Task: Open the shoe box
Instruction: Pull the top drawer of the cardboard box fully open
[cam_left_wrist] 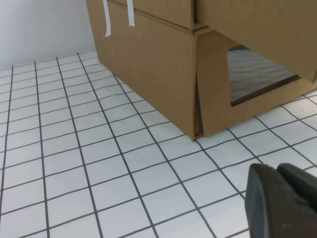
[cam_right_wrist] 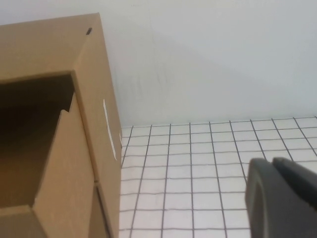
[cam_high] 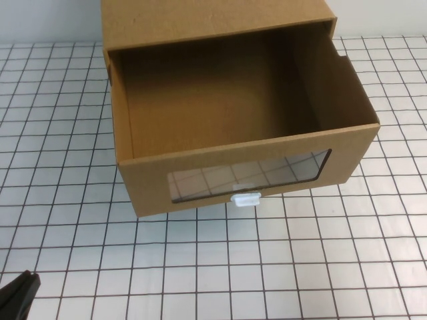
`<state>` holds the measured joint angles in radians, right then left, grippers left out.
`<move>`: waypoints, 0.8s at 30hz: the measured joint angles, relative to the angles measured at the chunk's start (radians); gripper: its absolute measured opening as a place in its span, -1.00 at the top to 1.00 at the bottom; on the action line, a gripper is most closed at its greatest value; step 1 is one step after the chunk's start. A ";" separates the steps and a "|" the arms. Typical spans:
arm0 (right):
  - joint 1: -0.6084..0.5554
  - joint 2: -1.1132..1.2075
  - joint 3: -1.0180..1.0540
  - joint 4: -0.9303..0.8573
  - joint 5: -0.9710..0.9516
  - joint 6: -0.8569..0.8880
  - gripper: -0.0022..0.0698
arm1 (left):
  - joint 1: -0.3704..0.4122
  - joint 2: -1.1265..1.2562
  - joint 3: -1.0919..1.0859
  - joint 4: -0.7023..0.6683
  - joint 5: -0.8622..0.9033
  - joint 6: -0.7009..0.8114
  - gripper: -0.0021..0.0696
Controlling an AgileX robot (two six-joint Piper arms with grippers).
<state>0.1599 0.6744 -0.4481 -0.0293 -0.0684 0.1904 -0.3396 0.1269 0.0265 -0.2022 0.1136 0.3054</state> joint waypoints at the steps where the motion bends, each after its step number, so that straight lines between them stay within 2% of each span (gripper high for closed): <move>1: 0.000 0.000 0.000 0.000 0.007 -0.008 0.98 | 0.000 0.000 0.000 0.000 0.000 0.000 0.95; 7: -0.031 -0.080 0.037 0.000 0.157 -0.098 0.98 | 0.000 0.000 0.000 0.000 0.000 0.000 0.95; 12: -0.121 -0.311 0.240 -0.006 0.107 -0.124 0.98 | 0.000 0.000 0.000 0.000 0.000 0.000 0.95; 17: -0.157 -0.536 0.452 -0.008 0.046 -0.125 0.98 | 0.000 0.000 0.000 0.000 0.000 0.000 0.95; 20: -0.161 -0.652 0.471 0.001 0.154 -0.125 0.98 | 0.000 -0.001 0.000 0.000 0.000 0.000 0.95; 24: -0.161 -0.683 0.471 0.012 0.316 -0.125 0.98 | 0.000 -0.002 0.000 0.000 0.002 0.000 0.95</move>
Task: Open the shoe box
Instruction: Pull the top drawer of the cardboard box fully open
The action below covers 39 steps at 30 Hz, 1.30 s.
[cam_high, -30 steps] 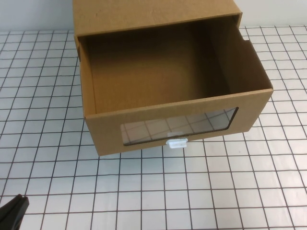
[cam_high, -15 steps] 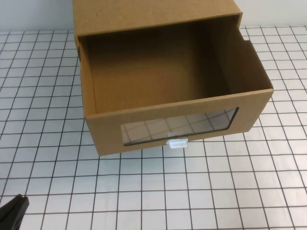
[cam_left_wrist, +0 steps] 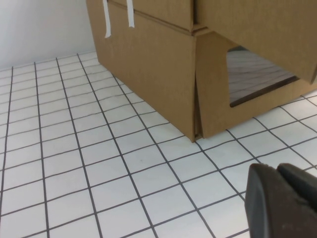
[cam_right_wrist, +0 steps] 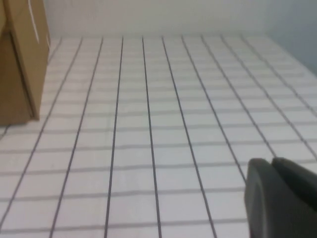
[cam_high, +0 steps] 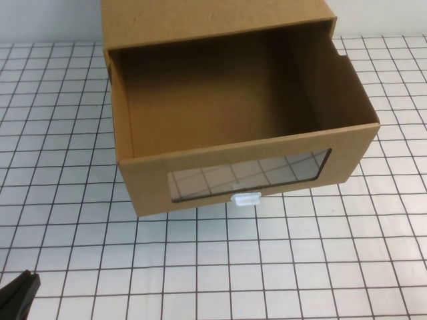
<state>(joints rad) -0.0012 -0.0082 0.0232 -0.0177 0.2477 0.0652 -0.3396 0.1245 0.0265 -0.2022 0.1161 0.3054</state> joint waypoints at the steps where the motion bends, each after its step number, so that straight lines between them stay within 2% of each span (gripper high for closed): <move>1: 0.000 0.000 0.000 0.002 0.044 0.000 0.98 | 0.000 0.000 0.000 0.000 0.000 0.000 0.95; 6: 0.000 0.000 0.000 0.002 0.111 -0.002 0.98 | 0.000 0.000 0.000 0.000 0.000 0.000 0.95; 37: 0.000 0.000 0.000 0.002 0.111 -0.002 0.98 | 0.000 0.000 0.000 0.000 0.000 0.006 0.95; 39: 0.000 0.000 0.000 0.002 0.111 -0.002 0.98 | 0.019 -0.013 0.000 0.009 -0.002 0.006 0.95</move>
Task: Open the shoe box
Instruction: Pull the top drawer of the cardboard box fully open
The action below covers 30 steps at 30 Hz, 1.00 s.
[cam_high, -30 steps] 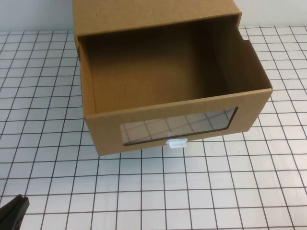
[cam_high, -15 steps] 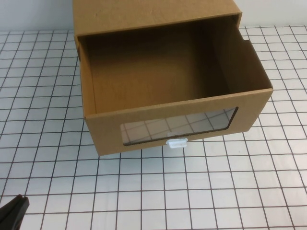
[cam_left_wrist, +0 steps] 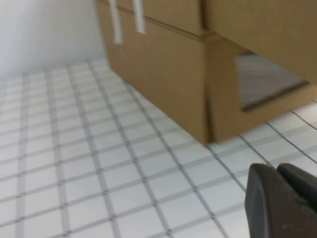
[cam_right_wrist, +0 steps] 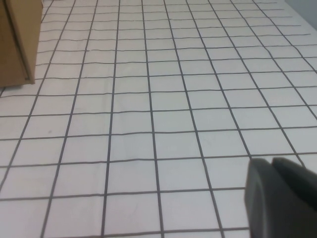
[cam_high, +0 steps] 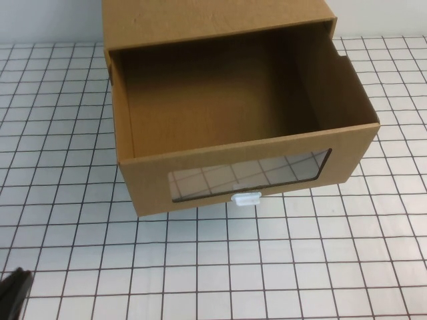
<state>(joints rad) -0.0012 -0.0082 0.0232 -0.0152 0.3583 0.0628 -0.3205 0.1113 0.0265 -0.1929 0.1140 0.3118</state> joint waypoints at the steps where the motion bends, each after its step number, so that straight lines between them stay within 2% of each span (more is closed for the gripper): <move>1: 0.000 0.000 0.000 0.000 0.000 0.000 0.98 | 0.021 -0.014 0.000 0.008 0.000 -0.006 0.95; 5: 0.000 0.000 0.000 0.000 0.000 0.000 0.98 | 0.129 -0.108 0.000 0.045 0.032 -0.049 0.95; 9: 0.000 -0.001 0.000 0.000 0.000 0.000 0.98 | 0.195 -0.120 0.000 0.061 0.090 -0.061 0.95; 16: 0.000 -0.002 0.000 0.000 0.000 0.000 0.98 | 0.212 -0.121 0.000 0.069 0.261 -0.068 0.95; 30: 0.000 -0.002 0.000 0.000 0.000 0.000 0.98 | 0.212 -0.123 0.000 0.071 0.279 -0.070 0.95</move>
<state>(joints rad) -0.0012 -0.0105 0.0232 -0.0152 0.3583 0.0628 -0.1090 -0.0113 0.0265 -0.1216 0.3929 0.2421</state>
